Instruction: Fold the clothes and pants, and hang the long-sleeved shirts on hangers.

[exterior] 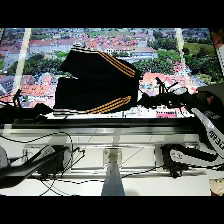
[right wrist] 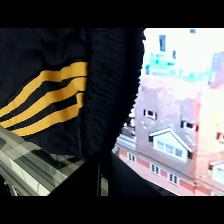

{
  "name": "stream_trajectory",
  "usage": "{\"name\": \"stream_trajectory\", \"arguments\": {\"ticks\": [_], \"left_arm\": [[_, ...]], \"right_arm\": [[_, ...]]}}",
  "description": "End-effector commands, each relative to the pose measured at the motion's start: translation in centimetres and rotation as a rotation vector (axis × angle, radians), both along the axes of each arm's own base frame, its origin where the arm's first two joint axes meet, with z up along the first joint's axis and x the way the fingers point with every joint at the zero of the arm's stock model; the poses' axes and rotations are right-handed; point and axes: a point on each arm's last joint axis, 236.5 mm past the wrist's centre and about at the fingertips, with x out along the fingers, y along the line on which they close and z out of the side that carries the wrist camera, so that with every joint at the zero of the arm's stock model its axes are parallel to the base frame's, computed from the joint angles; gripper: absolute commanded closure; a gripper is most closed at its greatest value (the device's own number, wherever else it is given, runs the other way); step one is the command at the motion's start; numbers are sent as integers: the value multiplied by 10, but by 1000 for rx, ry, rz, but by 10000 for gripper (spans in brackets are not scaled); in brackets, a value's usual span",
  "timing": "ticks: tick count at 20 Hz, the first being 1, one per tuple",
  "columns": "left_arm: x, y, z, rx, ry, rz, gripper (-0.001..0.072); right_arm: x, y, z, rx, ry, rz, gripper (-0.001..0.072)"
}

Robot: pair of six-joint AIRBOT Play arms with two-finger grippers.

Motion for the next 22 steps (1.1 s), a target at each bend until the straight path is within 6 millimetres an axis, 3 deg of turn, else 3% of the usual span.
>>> {"name": "stream_trajectory", "arguments": {"ticks": [1,8,11,13,16,18,20,22], "left_arm": [[12,-12,-11,-115,15,50,18],[6,-18,-41,-139,63,77,37],[15,-22,-37,-153,3,56,401],[27,-30,-26,-198,-80,29,691],[57,-41,5,-286,-245,21,698],[76,-37,36,-310,-337,-4,699],[96,-26,77,-268,-446,-59,699],[119,-10,138,-156,-616,-104,700]], "right_arm": [[3,-2,-1,-9,-11,-6,690],[7,-4,-2,-19,-20,-18,690],[6,-3,-2,-18,-20,-18,689],[3,-1,0,-8,-20,1,689],[4,7,21,23,-115,112,689],[22,9,51,24,-222,135,689],[46,10,99,20,-368,148,690],[61,15,161,26,-537,192,690]]}}
